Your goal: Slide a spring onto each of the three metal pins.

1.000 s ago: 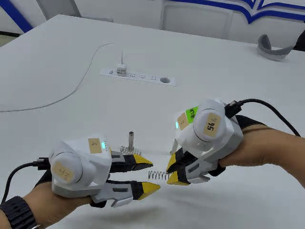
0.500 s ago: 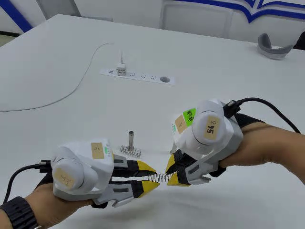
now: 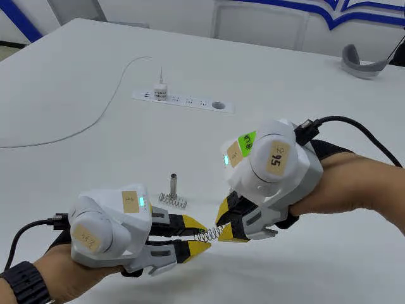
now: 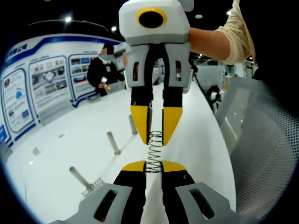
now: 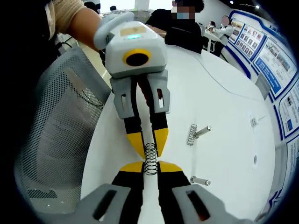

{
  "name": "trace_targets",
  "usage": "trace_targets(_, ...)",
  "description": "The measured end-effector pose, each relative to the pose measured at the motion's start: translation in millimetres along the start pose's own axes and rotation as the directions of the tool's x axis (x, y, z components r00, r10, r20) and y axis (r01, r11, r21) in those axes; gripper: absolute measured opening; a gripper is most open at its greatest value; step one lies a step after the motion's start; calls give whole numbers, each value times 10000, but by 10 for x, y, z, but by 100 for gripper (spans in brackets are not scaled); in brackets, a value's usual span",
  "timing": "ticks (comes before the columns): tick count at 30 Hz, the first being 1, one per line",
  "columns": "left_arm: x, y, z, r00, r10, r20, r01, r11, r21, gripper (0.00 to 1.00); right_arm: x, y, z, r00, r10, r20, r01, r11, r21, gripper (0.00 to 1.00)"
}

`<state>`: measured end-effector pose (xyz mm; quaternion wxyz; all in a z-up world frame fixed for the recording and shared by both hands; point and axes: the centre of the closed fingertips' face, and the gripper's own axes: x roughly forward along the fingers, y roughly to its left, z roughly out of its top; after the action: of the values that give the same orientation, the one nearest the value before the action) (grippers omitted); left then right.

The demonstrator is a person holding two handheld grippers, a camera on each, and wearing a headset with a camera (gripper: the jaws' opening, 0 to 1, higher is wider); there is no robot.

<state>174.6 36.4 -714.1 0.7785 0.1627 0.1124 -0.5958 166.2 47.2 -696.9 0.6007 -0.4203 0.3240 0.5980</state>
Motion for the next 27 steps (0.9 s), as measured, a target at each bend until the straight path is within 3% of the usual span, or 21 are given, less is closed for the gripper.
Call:
trace_targets(6, 3, -16, -7, 10000, -63, -18, 63, 10000, 31, 11, -41, 6, 160, 9988, 50, 490, -51, 10000, 14, 11)
trace_targets(15, 11, -24, 14, 10000, -56, 70, 55, 10000, 42, 11, -37, 6, 223, 9984, -15, 564, 22, 9999, -115, 11)
trace_targets(27, 8, -29, 28, 9997, -15, 229, 16, 10000, -11, 11, -23, -9, 129, 9976, -42, 694, -1, 9981, 624, 17)
